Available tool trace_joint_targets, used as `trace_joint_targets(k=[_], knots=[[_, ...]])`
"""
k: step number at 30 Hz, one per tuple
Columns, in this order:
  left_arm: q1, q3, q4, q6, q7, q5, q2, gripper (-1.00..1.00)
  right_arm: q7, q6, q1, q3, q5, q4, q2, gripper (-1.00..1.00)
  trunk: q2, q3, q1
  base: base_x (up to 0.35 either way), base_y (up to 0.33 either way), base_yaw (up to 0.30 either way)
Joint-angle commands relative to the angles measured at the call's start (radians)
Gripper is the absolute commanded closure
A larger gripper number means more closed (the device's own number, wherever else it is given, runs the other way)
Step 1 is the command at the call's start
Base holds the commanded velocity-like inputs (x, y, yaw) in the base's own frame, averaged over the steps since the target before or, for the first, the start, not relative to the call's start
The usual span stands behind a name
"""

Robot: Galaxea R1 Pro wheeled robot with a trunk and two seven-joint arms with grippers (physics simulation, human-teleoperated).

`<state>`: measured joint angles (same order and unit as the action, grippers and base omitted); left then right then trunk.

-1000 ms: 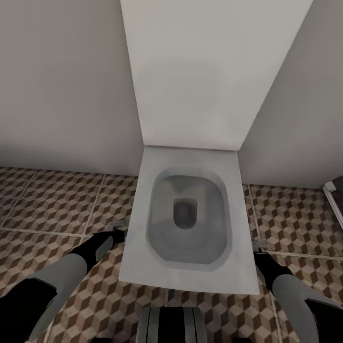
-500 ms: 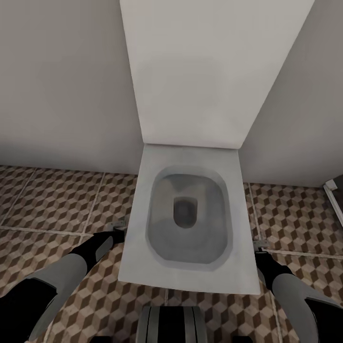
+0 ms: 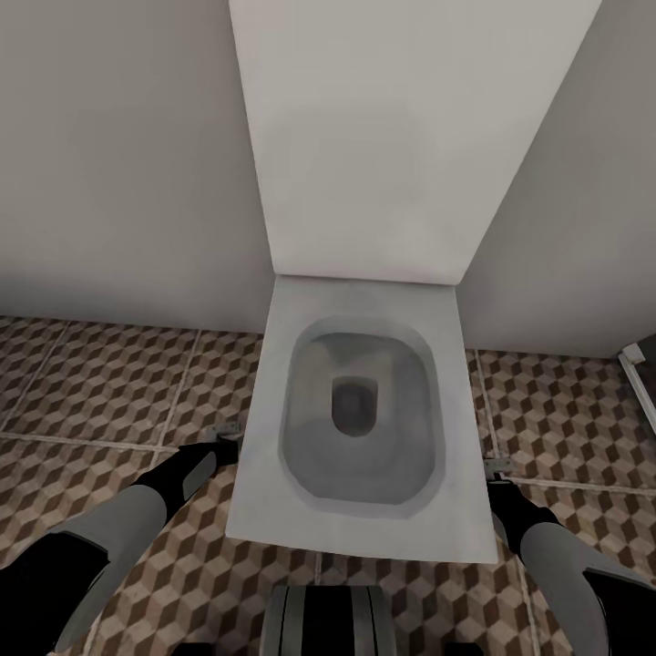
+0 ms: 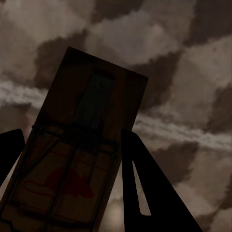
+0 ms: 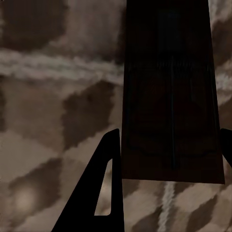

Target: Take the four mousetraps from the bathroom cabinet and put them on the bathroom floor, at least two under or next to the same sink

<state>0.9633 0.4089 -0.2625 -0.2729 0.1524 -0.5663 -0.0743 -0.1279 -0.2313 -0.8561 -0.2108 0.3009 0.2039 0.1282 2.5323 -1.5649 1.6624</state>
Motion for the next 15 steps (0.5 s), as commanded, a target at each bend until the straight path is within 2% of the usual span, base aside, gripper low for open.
trace_joint_targets(k=[1,11,12,15], knots=[[0.000,0.008,-0.003,-0.005,0.006,-0.010,-0.001,1.00,0.002,-0.003,0.000,-0.001,-0.006,0.000,-0.001,1.00,0.000,-0.001,0.000,0.000,0.000,0.000],[0.000,0.008,-0.003,-0.005,0.007,-0.010,-0.001,1.00,0.002,-0.003,0.000,-0.001,-0.006,0.000,0.000,1.00,0.000,-0.001,0.000,0.000,0.000,0.000],[0.000,0.008,-0.003,-0.005,0.007,-0.010,-0.001,1.00,0.002,-0.003,0.000,-0.001,-0.006,0.000,0.000,-1.00,0.000,-0.001,0.000,0.000,0.000,0.000],[0.000,0.008,-0.003,-0.005,0.007,-0.010,-0.001,1.00,0.002,-0.003,0.000,-0.001,-0.007,0.000,0.001,-1.00,0.000,-0.001,0.000,0.000,0.000,0.000]])
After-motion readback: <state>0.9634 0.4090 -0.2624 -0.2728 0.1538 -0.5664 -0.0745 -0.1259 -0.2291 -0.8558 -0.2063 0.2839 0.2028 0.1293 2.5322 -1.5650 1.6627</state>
